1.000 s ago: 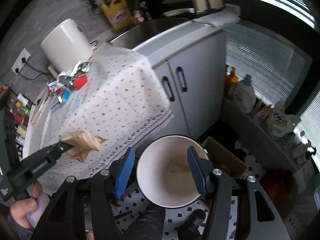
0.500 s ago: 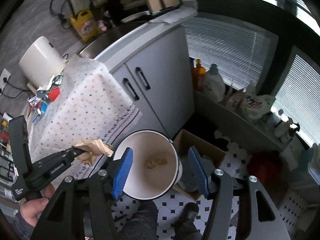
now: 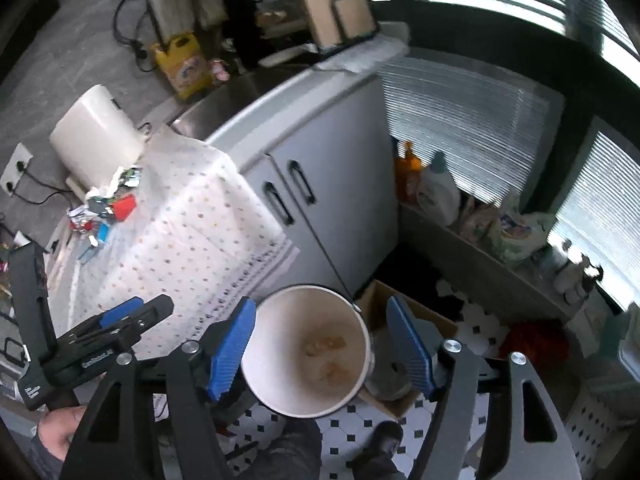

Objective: Collect trash
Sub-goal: 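Open the right tool to drop the paper bag into the bin, then grasp the red box piece with the left tool while the right tool grasps a foil wrapper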

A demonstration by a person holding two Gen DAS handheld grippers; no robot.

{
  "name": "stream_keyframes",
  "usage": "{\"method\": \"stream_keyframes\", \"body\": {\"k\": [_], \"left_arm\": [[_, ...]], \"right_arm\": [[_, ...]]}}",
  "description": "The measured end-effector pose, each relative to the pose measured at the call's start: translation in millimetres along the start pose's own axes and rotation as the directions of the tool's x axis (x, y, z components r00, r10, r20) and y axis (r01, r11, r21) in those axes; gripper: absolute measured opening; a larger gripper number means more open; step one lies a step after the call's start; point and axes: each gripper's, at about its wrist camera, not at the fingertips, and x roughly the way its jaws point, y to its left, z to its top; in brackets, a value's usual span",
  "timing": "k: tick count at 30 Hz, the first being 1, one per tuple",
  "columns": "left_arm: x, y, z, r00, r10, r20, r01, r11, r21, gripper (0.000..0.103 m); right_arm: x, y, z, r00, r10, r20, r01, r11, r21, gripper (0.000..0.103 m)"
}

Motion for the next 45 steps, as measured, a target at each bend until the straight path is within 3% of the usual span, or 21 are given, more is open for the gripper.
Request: {"method": "stream_keyframes", "body": {"k": [11, 23, 36, 45], "left_arm": [[-66, 76, 17, 0.984, 0.136, 0.115, -0.122, 0.985, -0.120, 0.091], [-106, 147, 33, 0.958, 0.216, 0.187, -0.171, 0.958, -0.228, 0.094], [-117, 219, 62, 0.942, 0.236, 0.237, -0.165, 0.945, -0.284, 0.094], [-96, 269, 82, 0.954, 0.194, 0.230, -0.121, 0.947, -0.297, 0.094]], "right_arm": [[9, 86, 28, 0.991, 0.129, 0.019, -0.125, 0.982, -0.139, 0.075], [24, 174, 43, 0.979, 0.205, 0.002, -0.198, 0.949, -0.244, 0.082], [50, 252, 63, 0.975, 0.222, 0.003, -0.210, 0.929, -0.303, 0.083], [79, 294, 71, 0.980, 0.199, -0.010, -0.192, 0.932, -0.309, 0.078]]}}
